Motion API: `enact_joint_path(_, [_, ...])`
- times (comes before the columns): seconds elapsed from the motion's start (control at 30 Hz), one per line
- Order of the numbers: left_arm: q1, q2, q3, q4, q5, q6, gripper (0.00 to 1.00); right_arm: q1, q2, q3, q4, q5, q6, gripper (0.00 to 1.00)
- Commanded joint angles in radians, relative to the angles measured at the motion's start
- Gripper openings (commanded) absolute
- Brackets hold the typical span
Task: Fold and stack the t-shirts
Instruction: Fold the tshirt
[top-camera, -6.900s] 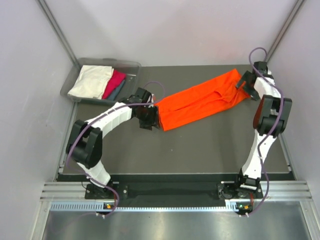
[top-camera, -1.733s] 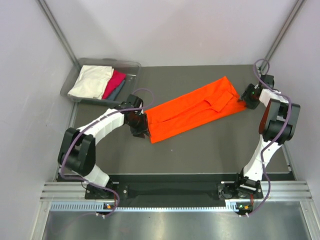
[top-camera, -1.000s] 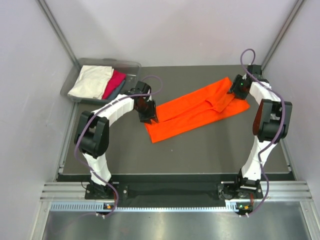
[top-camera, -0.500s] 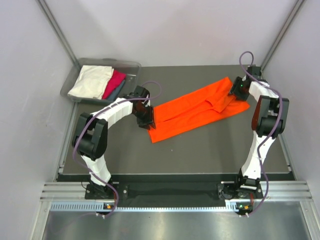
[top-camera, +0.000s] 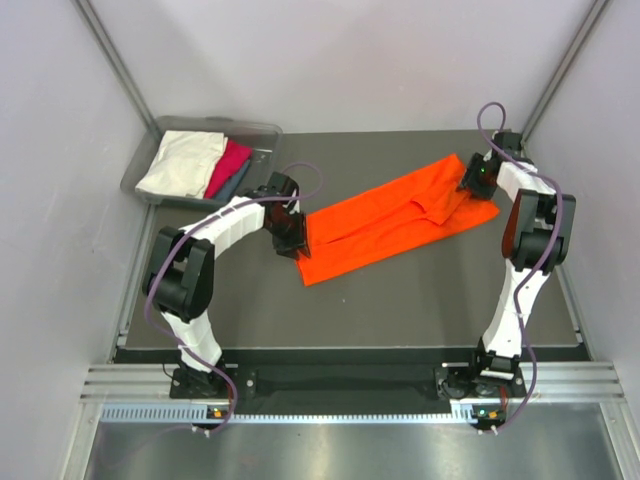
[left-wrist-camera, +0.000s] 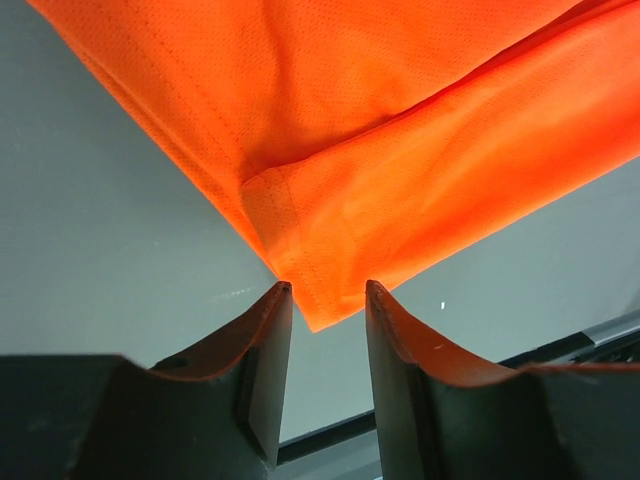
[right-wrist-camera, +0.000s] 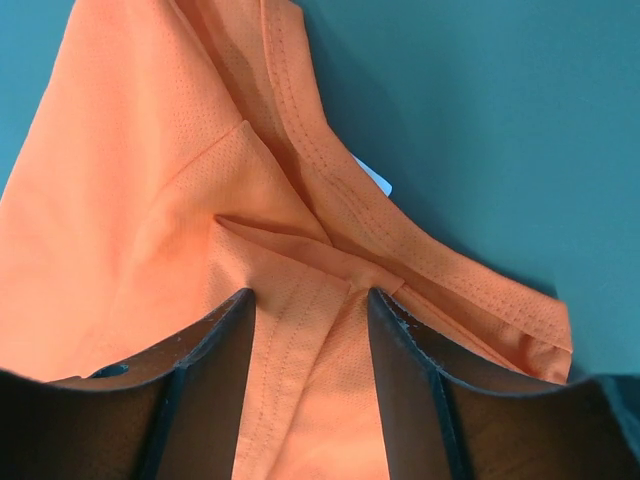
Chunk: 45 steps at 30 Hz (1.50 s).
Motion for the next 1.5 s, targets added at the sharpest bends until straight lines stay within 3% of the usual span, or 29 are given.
enact_joint_path(0.0, [0.007, -0.021, -0.015, 0.02, -0.018, 0.001, 0.41, -0.006, -0.006, 0.047, 0.01, -0.001, -0.005, 0.5])
enact_joint_path(0.63, [0.06, 0.056, 0.022, 0.043, -0.043, -0.006, 0.43, -0.003, -0.039, 0.051, 0.0, -0.016, 0.003, 0.54])
enact_joint_path(0.97, [0.064, 0.106, 0.05, 0.059, -0.024, -0.012, 0.35, -0.003, -0.003, 0.087, -0.006, -0.042, 0.013, 0.5])
enact_joint_path(1.3, [0.067, 0.123, 0.074, 0.065, -0.003, -0.034, 0.36, -0.006, 0.023, 0.077, -0.005, -0.036, 0.004, 0.5])
enact_joint_path(1.47, [0.067, 0.129, 0.068, 0.068, -0.001, -0.043, 0.24, -0.003, 0.026, 0.061, 0.0, -0.033, 0.003, 0.5])
